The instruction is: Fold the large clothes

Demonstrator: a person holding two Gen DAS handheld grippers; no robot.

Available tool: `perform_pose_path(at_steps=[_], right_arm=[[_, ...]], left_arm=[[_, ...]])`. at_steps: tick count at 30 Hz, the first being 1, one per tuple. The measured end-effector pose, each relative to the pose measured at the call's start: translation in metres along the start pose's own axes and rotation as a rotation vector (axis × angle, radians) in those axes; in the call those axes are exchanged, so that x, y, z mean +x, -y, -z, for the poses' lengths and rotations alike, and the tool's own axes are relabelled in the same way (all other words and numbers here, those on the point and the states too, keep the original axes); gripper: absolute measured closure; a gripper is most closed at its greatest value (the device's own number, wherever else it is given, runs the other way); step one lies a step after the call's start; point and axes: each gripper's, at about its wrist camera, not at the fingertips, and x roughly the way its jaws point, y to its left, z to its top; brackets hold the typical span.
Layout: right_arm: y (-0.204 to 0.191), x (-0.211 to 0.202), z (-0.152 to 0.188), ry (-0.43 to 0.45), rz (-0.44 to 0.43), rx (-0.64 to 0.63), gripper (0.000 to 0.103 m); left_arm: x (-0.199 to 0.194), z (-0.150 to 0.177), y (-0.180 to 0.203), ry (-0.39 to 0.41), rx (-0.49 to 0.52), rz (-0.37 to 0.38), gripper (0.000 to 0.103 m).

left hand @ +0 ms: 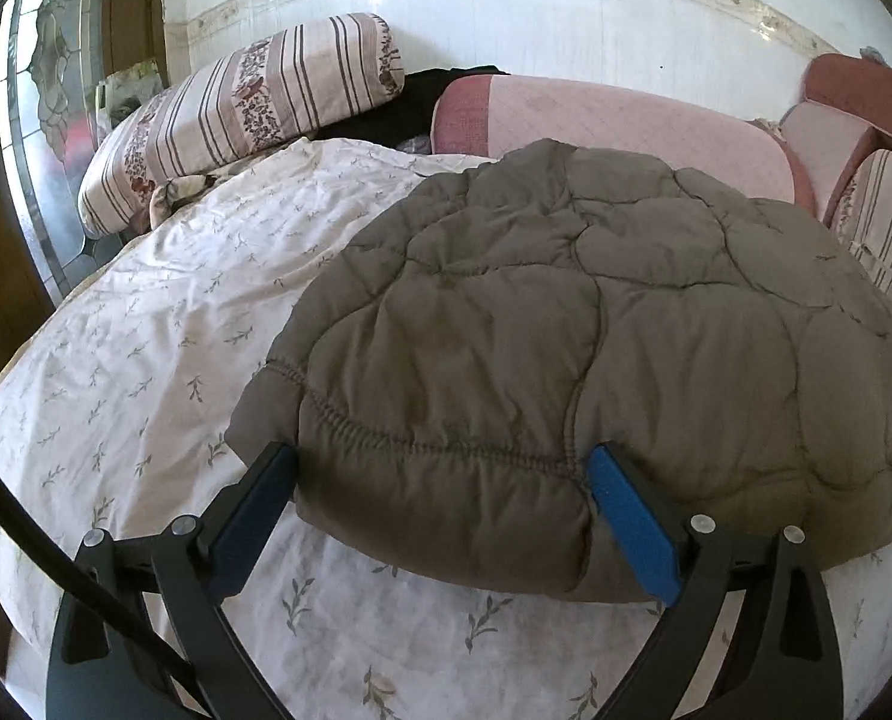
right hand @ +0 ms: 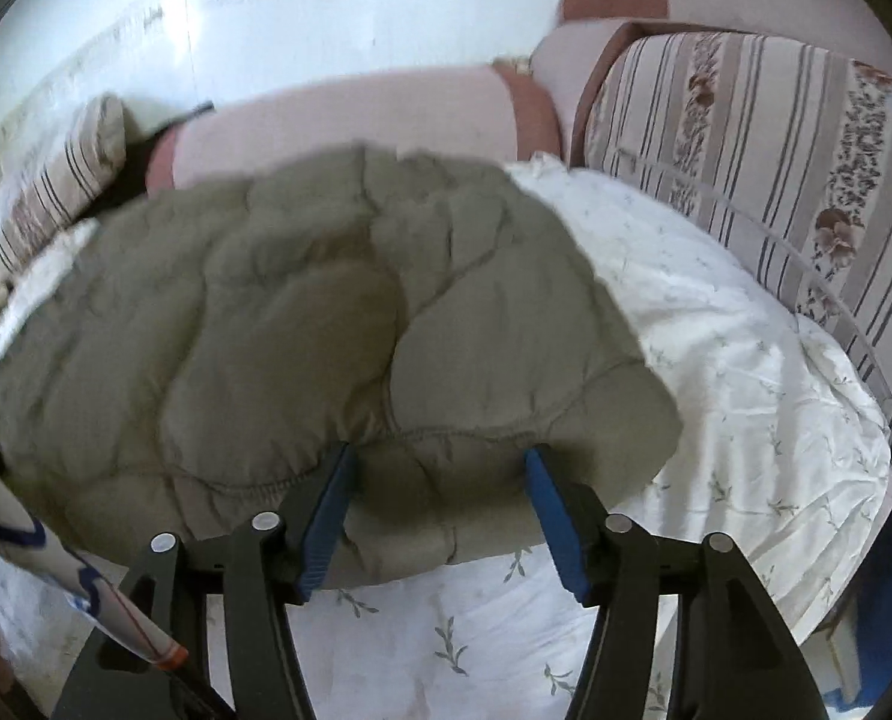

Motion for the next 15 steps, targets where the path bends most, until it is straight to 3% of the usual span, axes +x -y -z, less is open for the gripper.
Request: perform_pose_path(at_steps=[7, 11, 15], right_arm=[[0.002, -0.008, 0.002, 0.033, -0.013, 0.012, 0.034], [0.012, -0.034, 0.007, 0.082, -0.008, 0.044, 0.034], [0.008, -0.064, 0.022, 0.086, -0.036, 0.026, 0.031]], left_arm=[[-0.016, -0.002, -0.002, 0.056, -0.007, 0.023, 0.005], [-0.046, 0.003, -0.004, 0.102, -0.002, 0.093, 0.005], [-0.077, 0.023, 0.002, 0.087, 0.046, 0.159, 0.005]])
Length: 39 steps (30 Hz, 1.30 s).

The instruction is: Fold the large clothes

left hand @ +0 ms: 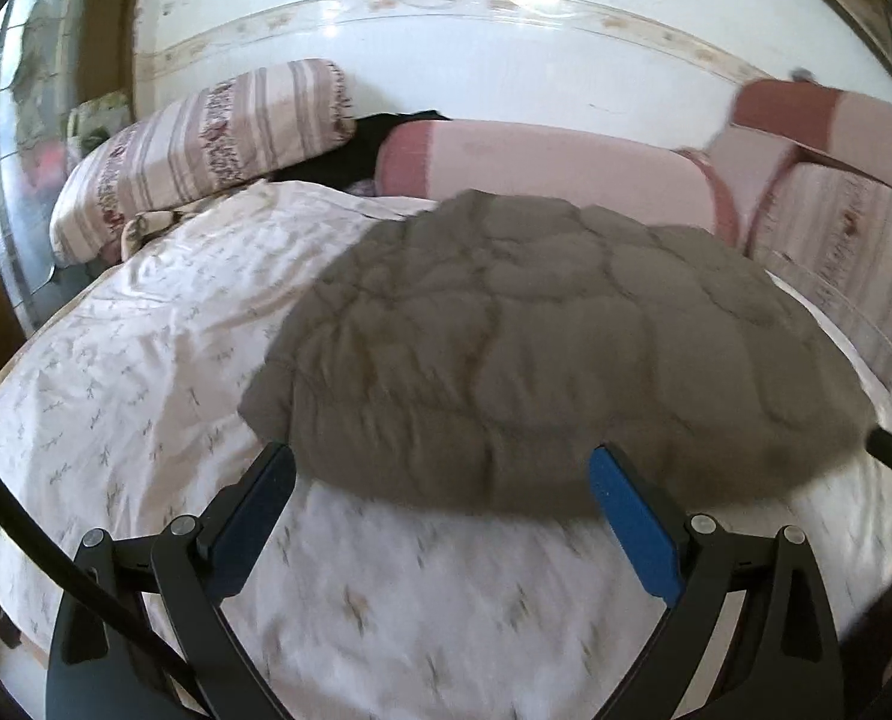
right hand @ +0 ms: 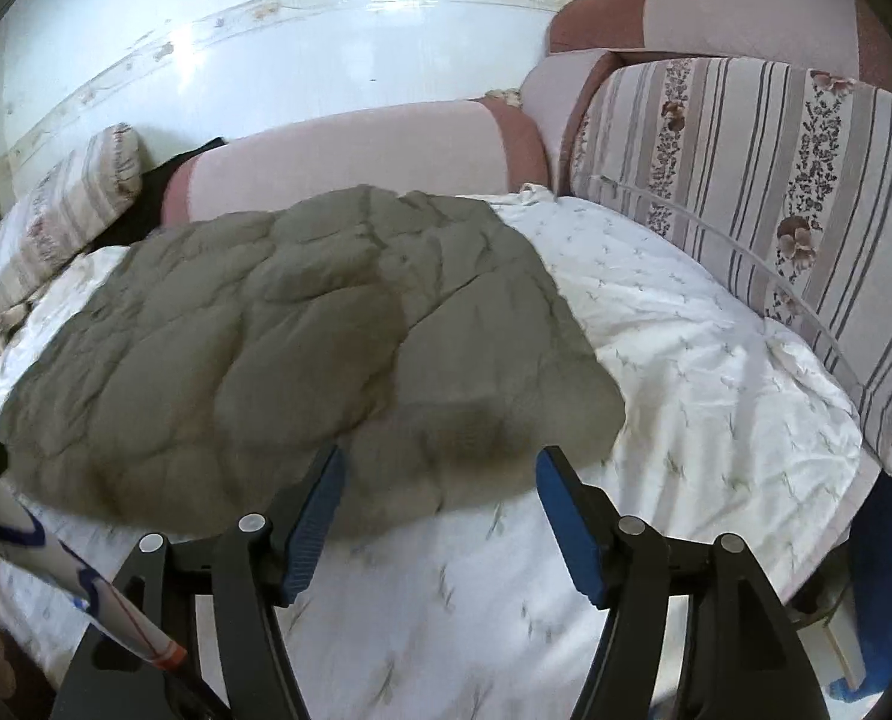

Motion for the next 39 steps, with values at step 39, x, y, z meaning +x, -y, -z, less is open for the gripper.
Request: perform_pose_path(at_steps=[39], right_arm=[[-0.057, -0.226, -0.036, 0.227, -0.075, -0.043, 0.000]], left_arm=[[-0.176, -0.059, 0.012, 0.101, 0.020, -0.103, 0.000]])
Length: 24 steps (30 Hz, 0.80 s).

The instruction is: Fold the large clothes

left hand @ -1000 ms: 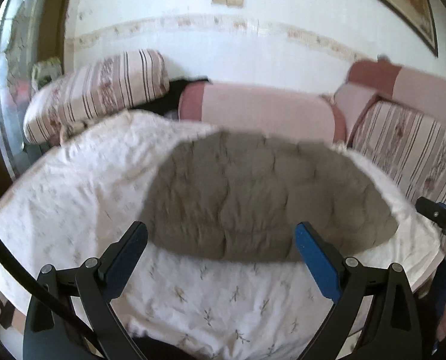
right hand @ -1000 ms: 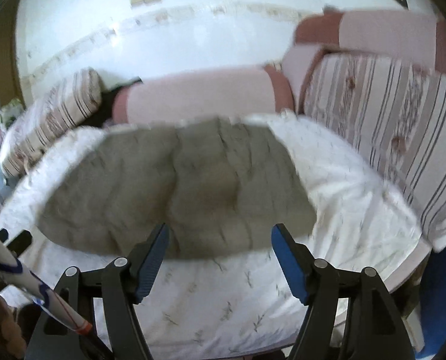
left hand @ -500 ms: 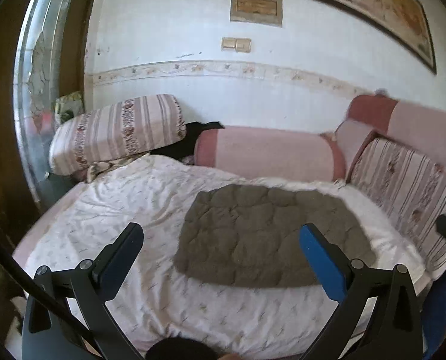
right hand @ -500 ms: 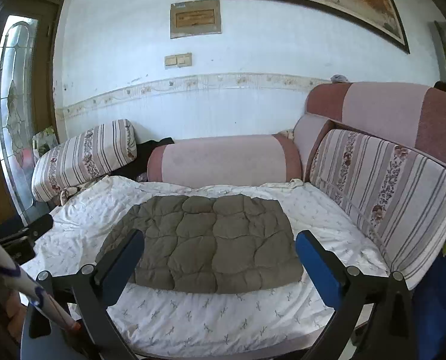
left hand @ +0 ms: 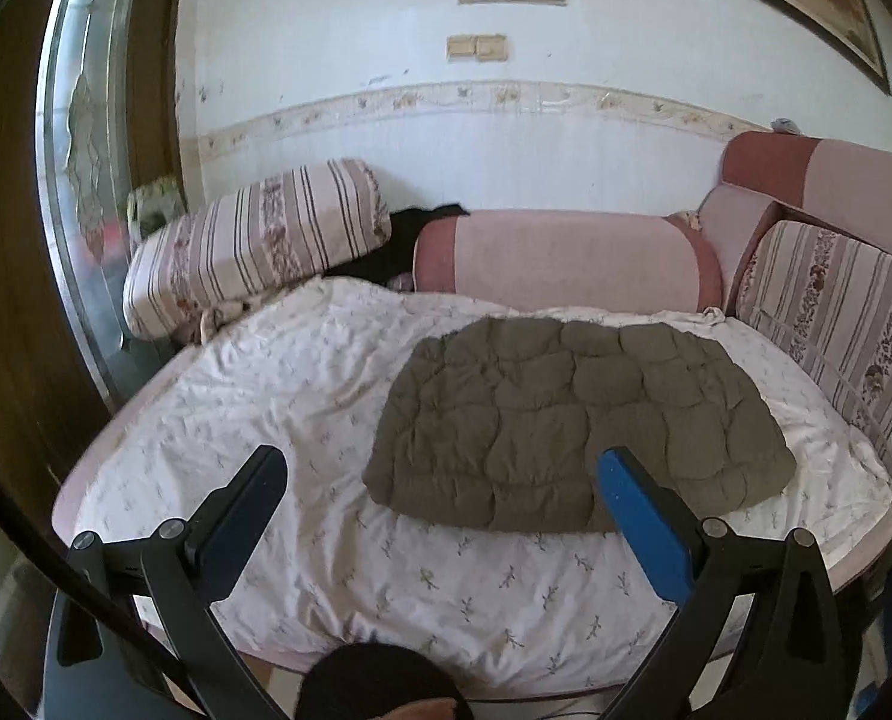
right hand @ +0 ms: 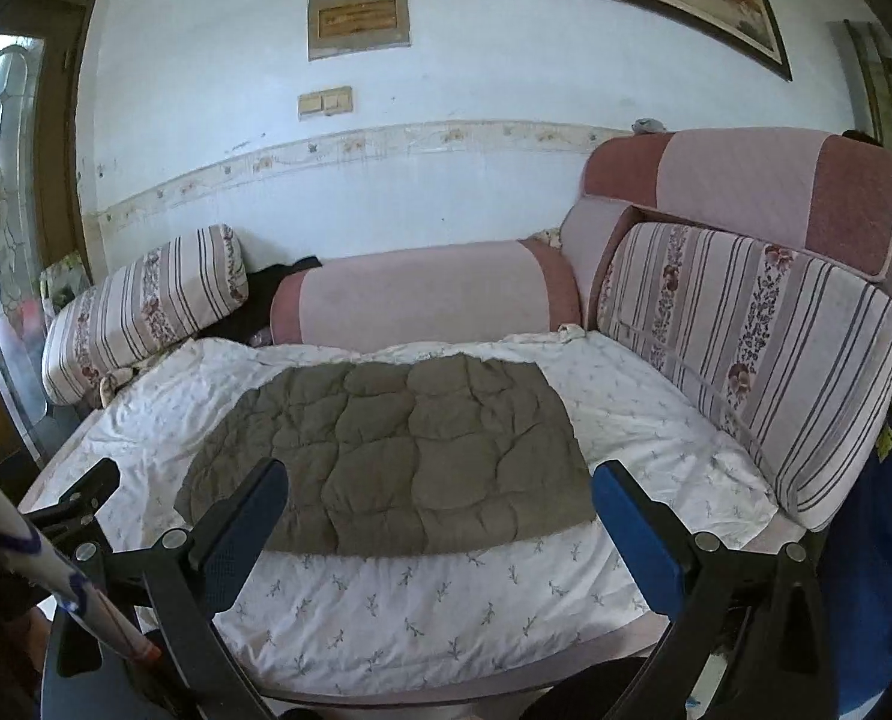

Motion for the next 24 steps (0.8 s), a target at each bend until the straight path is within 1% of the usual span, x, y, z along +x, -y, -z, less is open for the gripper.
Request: perform_pose_path(at_steps=[2, 8, 14, 18, 24], right_arm=[[-0.001, 0.006, 0.004, -0.017, 0.000, -0.006, 0.000], [-0.004, 0.023, 0.010, -0.038, 0.028, -0.030, 0.000], [-0.003, 0.042, 0.019, -0.090, 0.045, -0.036, 0.000], [-0.005, 0.048, 0.022, -0.103, 0.064, -0.050, 0.000], [-0.008, 0.055, 0.027, -0.115, 0.077, -0.067, 0.000]], left_arm=[[0.007, 0.003, 0.004, -0.021, 0.018, -0.007, 0.000], [0.021, 0.010, 0.012, -0.047, 0.053, -0.023, 0.000], [0.031, 0.015, 0.014, -0.065, 0.062, -0.029, 0.000], [0.037, 0.019, 0.015, -0.088, 0.068, -0.020, 0.000], [0.042, 0.022, 0.015, -0.099, 0.072, -0.022, 0.000]])
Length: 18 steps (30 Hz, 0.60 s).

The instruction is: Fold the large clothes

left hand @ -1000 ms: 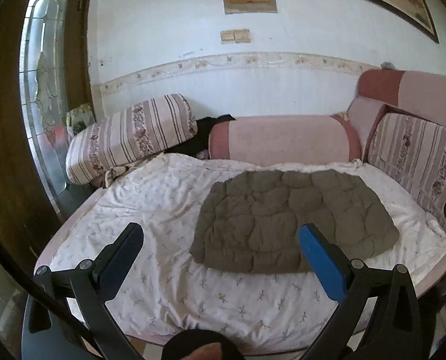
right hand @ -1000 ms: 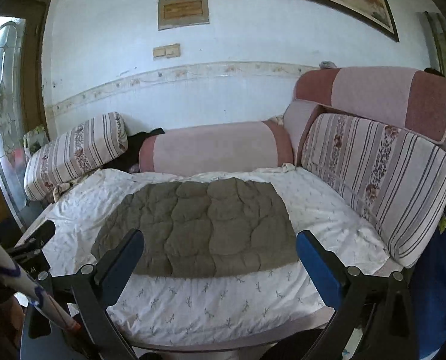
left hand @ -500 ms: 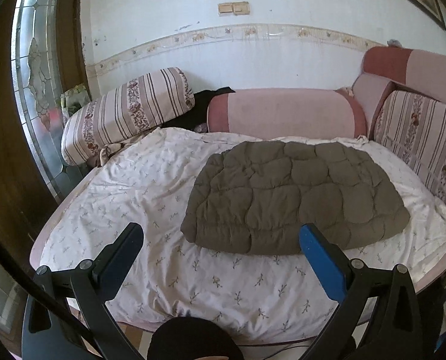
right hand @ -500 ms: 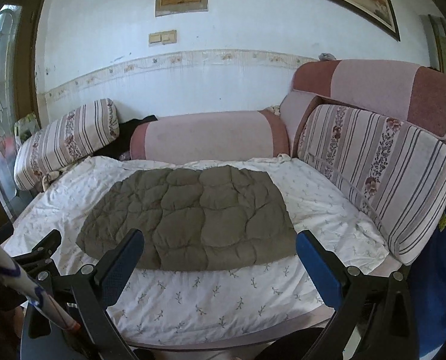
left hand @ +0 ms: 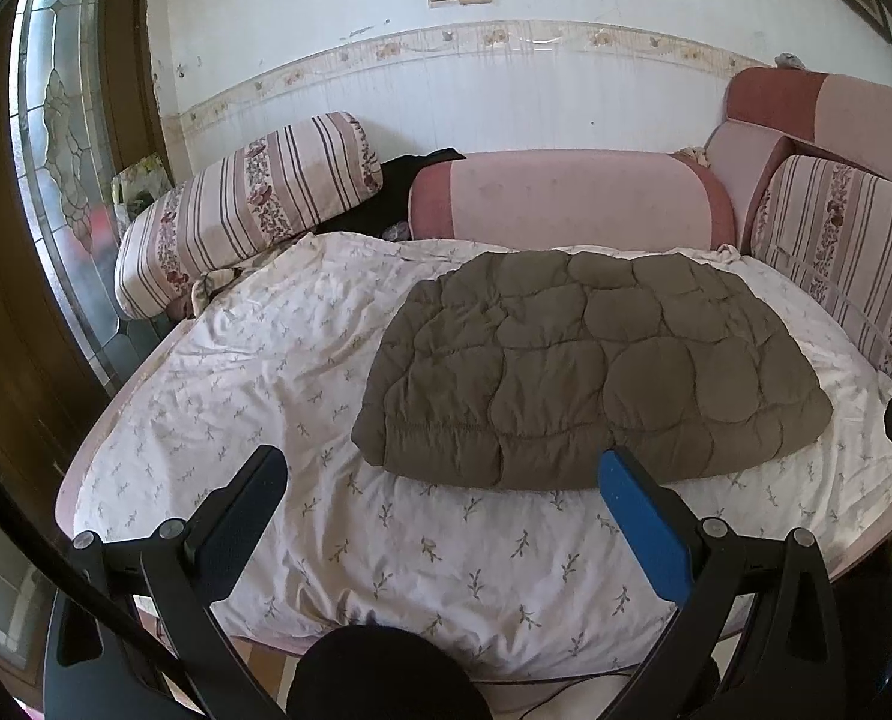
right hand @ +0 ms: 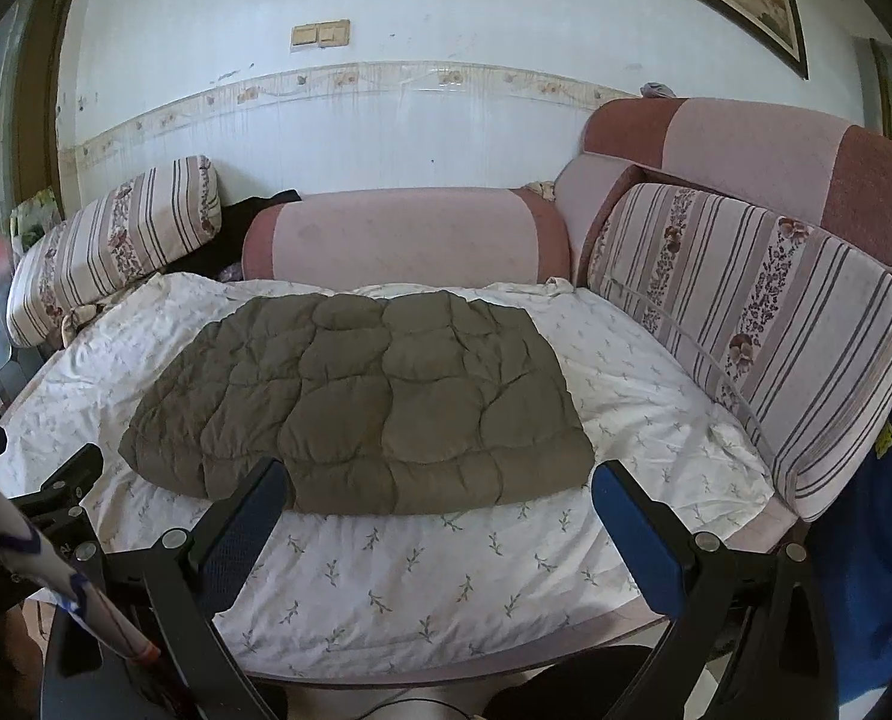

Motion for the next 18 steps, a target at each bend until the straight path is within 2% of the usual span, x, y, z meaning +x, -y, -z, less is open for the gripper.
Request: perform_pose_path(at_steps=[18], right_arm=[[-0.012, 0.014, 0.006, -0.032, 0.023, -0.037, 0.000]], left_arm=[[0.009, 0.005, -0.001, -0.016, -0.003, 0.009, 0.000]])
